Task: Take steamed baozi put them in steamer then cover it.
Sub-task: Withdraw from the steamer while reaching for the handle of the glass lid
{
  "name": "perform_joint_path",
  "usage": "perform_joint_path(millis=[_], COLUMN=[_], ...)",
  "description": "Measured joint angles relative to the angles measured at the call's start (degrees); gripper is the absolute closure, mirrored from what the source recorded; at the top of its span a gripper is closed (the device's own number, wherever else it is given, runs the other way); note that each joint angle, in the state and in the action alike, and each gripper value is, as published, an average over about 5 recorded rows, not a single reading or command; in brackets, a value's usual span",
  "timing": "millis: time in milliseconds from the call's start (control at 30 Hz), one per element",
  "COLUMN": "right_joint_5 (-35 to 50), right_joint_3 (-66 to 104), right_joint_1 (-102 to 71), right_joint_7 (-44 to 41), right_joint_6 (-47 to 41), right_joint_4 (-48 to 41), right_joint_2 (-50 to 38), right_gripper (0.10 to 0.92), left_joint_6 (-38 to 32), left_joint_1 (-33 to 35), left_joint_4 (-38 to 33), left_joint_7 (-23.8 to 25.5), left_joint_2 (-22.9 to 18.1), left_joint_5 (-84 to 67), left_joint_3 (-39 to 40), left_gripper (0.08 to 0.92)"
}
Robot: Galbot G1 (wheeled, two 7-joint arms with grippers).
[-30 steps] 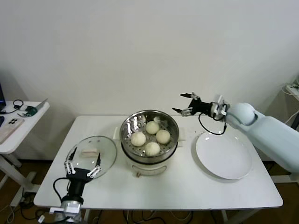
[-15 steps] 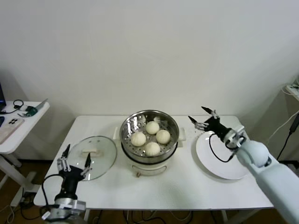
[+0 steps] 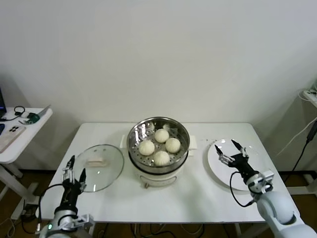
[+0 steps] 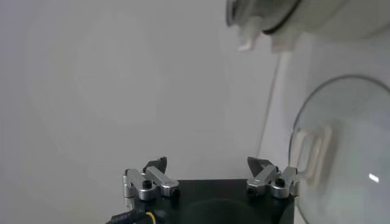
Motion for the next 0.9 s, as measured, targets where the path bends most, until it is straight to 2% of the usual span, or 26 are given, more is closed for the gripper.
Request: perform_joint_path(millis=[300, 900], right_joint_5=[-2.57, -6.81], right_joint_3=[4.12, 8.16], right_joint_1=[-4.06, -6.83], right_joint_7=[0.60, 0.90], right_joint_6=[0.22, 0.69], right_joint_4=[-0.22, -1.15], right_joint_2=[3.49, 7.44], right_gripper=[0.203, 0.203], left_joint_6=[1.51, 3.72], left_joint_1=[-5.52, -21.43], left_joint_4=[9.04, 29.13], left_joint_7=[-0.85, -3.78], left_joint_2=[2.49, 2.20], left_joint_5=[2.82, 3.12], left_joint_3=[3.72, 11.17], left_gripper=[0.177, 0.177])
